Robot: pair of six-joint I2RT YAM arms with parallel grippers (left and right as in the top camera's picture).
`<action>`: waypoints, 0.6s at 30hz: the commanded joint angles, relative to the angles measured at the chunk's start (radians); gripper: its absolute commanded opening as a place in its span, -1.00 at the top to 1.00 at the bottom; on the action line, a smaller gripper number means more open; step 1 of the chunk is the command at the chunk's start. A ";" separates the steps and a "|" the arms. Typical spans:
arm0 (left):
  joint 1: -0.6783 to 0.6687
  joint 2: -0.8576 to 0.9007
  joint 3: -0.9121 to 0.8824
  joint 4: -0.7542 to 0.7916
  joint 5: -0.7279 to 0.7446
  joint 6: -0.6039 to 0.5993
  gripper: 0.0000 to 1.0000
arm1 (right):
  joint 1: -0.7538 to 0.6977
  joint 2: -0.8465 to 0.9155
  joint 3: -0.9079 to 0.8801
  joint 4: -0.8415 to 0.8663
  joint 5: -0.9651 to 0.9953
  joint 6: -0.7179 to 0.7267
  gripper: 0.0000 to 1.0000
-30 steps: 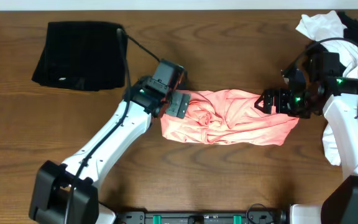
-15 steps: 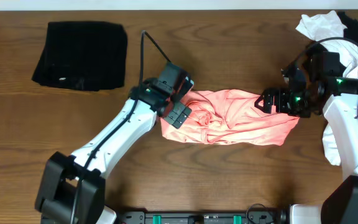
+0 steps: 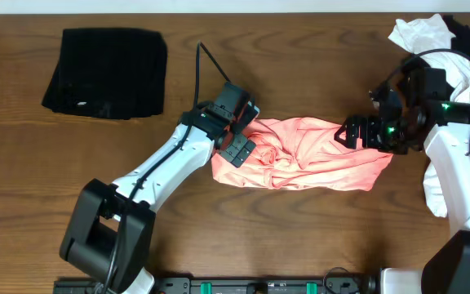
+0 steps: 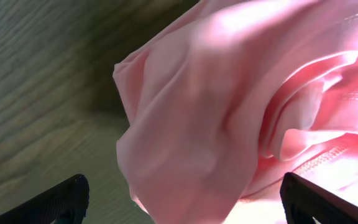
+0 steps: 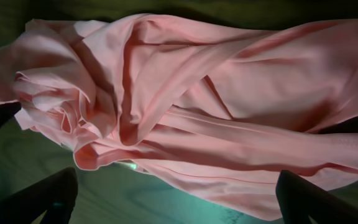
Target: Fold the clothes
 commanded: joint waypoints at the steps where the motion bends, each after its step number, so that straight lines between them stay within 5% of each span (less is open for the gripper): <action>1: -0.002 0.019 0.003 0.010 0.003 0.018 -0.98 | 0.009 -0.002 0.000 0.002 -0.002 -0.014 -0.98; 12: -0.002 0.055 0.003 0.047 -0.009 0.018 -0.79 | 0.009 -0.002 0.000 0.002 -0.002 -0.014 -0.99; 18: -0.002 0.055 0.003 0.068 -0.009 0.017 0.01 | 0.009 -0.002 0.000 -0.002 0.019 -0.014 -0.99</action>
